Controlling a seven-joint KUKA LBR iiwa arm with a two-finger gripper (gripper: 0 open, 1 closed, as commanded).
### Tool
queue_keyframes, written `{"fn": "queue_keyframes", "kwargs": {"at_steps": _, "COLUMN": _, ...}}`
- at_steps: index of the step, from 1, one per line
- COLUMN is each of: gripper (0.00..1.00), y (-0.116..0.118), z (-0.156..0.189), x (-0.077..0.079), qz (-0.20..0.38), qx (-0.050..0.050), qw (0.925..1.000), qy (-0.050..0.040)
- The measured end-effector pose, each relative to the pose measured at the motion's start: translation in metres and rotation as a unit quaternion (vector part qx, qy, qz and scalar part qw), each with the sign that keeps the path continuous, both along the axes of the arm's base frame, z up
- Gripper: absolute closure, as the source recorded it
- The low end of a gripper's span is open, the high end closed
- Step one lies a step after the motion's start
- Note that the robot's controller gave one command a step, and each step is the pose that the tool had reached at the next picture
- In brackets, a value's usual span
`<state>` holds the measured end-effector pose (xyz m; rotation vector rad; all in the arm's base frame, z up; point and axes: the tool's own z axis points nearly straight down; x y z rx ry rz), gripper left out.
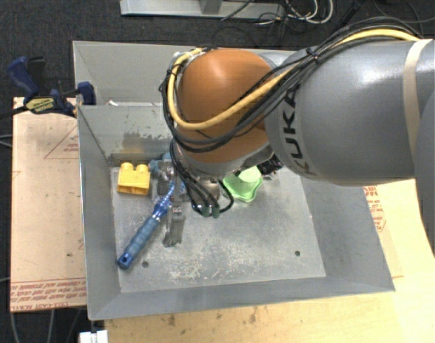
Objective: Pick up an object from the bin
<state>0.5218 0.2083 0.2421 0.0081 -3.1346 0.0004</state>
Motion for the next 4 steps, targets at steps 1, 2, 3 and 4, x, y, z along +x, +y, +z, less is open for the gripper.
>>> {"fn": "queue_keyframes", "kwargs": {"at_steps": 1, "gripper": 0.00, "y": -0.024, "z": -0.115, "x": 0.074, "qz": 0.161, "qx": 0.001, "qw": 0.9870, "qy": -0.0027}}
{"fn": "queue_keyframes", "kwargs": {"at_steps": 2, "gripper": 0.00, "y": -0.031, "z": -0.174, "x": 0.079, "qz": 0.276, "qx": 0.002, "qw": 0.9610, "qy": -0.0023}}
{"fn": "queue_keyframes", "kwargs": {"at_steps": 3, "gripper": 1.00, "y": -0.031, "z": -0.172, "x": 0.081, "qz": 0.276, "qx": 0.002, "qw": 0.9611, "qy": -0.0043}}
{"fn": "queue_keyframes", "kwargs": {"at_steps": 4, "gripper": 1.00, "y": -0.011, "z": -0.024, "x": 0.071, "qz": 0.250, "qx": 0.002, "qw": 0.9683, "qy": -0.0084}}
